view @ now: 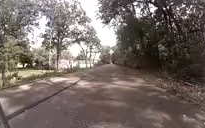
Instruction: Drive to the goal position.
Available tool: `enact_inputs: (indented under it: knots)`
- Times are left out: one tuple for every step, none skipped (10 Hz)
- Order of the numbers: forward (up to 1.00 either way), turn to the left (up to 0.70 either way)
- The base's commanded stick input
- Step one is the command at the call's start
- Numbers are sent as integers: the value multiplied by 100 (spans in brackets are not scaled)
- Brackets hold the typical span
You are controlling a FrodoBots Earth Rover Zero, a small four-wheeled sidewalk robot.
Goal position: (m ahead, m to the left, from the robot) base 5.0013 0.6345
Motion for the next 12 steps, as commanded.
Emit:
enact_inputs:
  knots:
    - [4, 0]
    - [4, 0]
    - [4, 0]
    - [4, 0]
    - [4, 0]
    - [4, 0]
    - [4, 0]
    - [4, 0]
    - [4, 0]
    - [4, 0]
    - [4, 0]
    - [4, 0]
